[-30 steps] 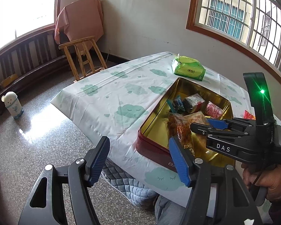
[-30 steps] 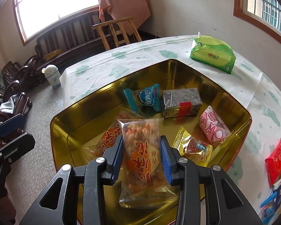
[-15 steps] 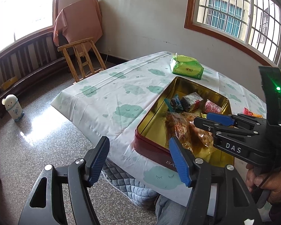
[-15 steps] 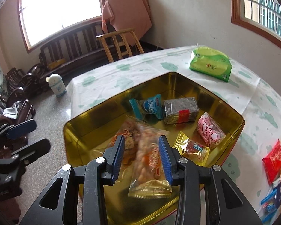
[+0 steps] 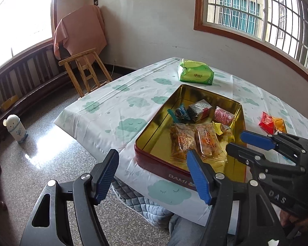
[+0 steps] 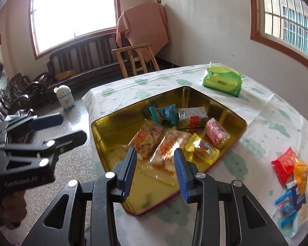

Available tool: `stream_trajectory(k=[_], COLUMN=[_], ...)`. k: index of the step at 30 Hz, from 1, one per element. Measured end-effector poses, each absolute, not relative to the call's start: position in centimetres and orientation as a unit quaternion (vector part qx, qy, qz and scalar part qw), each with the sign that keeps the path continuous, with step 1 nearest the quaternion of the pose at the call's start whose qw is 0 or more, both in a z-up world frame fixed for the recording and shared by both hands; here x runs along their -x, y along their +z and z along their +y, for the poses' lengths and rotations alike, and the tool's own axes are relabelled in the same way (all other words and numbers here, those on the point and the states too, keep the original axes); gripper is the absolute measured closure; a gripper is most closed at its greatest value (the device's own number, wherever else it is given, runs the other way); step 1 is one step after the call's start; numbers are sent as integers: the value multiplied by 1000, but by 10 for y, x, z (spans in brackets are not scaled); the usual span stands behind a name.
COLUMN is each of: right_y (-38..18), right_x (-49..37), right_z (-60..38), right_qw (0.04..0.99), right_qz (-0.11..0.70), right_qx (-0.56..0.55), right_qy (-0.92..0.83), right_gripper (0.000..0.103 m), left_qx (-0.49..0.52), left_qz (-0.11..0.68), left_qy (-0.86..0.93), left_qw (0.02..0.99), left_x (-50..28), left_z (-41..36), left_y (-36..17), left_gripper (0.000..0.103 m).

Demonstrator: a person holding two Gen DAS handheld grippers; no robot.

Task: Organize snacks
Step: 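Move the left gripper to the small blue-wrapped cookie and grasp it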

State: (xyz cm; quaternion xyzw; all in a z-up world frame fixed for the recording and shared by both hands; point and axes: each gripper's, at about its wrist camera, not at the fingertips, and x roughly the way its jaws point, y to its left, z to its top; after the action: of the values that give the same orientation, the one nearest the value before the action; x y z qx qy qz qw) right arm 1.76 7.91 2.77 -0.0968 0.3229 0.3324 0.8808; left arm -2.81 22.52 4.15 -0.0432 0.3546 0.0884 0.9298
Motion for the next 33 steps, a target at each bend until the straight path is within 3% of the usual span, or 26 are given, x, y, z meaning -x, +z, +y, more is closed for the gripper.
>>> stream_trajectory(k=[7, 15, 27, 33], right_y=[28, 14, 0, -9], right_x=[24, 42, 39, 36], right_z=[37, -54, -201, -239], right_qw=[901, 923, 941, 940], right_qz=[288, 307, 329, 338], right_qx=[127, 116, 54, 11], right_qy=[297, 201, 53, 40], right_gripper=[64, 63, 63, 63], left_qx=[23, -5, -5, -33], left_qz=[344, 346, 401, 434], left_qy=[78, 19, -161, -252], left_qw=[935, 938, 902, 864], left_x=[31, 25, -11, -54], left_z=[209, 168, 59, -13], left_y=[53, 65, 68, 44], left_gripper=[38, 35, 35, 37])
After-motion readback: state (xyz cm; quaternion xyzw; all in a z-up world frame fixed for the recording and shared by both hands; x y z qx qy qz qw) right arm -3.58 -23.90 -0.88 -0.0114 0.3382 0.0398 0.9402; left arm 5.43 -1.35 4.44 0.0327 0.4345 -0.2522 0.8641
